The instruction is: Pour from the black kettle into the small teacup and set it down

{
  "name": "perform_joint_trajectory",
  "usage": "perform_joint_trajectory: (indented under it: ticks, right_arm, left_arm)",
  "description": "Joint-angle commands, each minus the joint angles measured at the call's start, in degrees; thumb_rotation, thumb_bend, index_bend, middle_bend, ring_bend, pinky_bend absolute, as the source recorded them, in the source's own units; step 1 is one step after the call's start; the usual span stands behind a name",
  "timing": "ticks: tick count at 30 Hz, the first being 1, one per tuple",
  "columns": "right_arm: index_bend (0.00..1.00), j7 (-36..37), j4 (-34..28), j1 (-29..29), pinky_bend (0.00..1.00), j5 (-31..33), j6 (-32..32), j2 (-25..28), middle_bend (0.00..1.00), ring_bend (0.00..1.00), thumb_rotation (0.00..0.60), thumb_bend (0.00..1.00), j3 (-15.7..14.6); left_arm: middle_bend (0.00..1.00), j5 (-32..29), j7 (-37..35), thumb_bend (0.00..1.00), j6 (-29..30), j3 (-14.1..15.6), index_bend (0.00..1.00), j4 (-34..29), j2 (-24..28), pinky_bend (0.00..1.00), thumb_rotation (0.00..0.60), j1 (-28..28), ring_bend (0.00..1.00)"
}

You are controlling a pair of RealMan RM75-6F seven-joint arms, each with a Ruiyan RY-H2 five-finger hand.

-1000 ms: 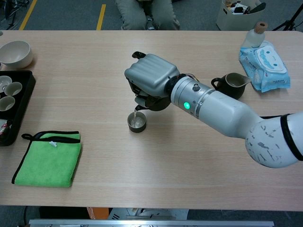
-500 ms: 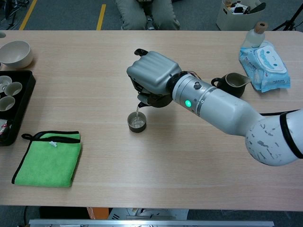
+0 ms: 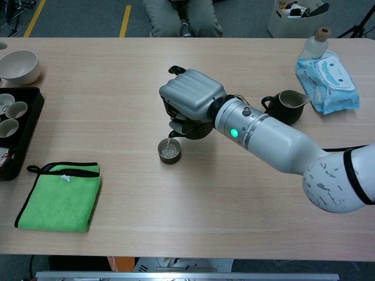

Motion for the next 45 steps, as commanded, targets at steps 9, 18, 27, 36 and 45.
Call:
perform_joint_trajectory:
  ticks: [9, 18, 27, 36, 45]
  right_arm:
    - [1.00, 8.3, 1.6, -4.1, 0.00, -5.5, 1.7, -0.8, 0.93, 0.85, 0.600, 0.38, -0.6]
    - [1.00, 16.9, 0.0, -8.4, 0.00, -10.2, 2.9, 2.3, 0.93, 0.85, 0.600, 0.38, -1.0]
    - [1.00, 23.9, -1.1, -13.0, 0.00, -15.5, 3.3, 7.5, 0.93, 0.85, 0.600, 0.38, -3.9]
    - [1.00, 29.2, 1.6, -17.1, 0.00, -19.7, 4.0, 9.3, 0.93, 0.85, 0.600, 0.38, -6.3]
    - [1.00, 33.5, 8.1, -19.3, 0.00, -21.1, 2.3, 7.3, 0.93, 0.85, 0.600, 0.38, -6.4]
  left_arm:
    - [0.11, 0.1, 0.1, 0.28, -0.4, -0.2, 0.11, -0.2, 0.0, 0.13, 0.600, 0.0, 0.11]
    - [0.11, 0.3, 0.5, 0.28, -1.2, -0.4, 0.11, -0.3, -0.5, 0.13, 0.600, -0.4, 0.11]
    - [0.11, 0.4, 0.8, 0.28, -1.8, -0.6, 0.11, -0.7, -0.8, 0.13, 0.600, -0.8, 0.11]
    - [0.11, 0.5, 1.3, 0.28, -2.6, -0.3, 0.11, -1.0, -1.1, 0.13, 0.600, -1.2, 0.11]
    - [0.11, 0.3, 2.0, 0.28, -3.2, -0.2, 0.11, -1.5, -1.4, 0.13, 0.600, -1.4, 0.11]
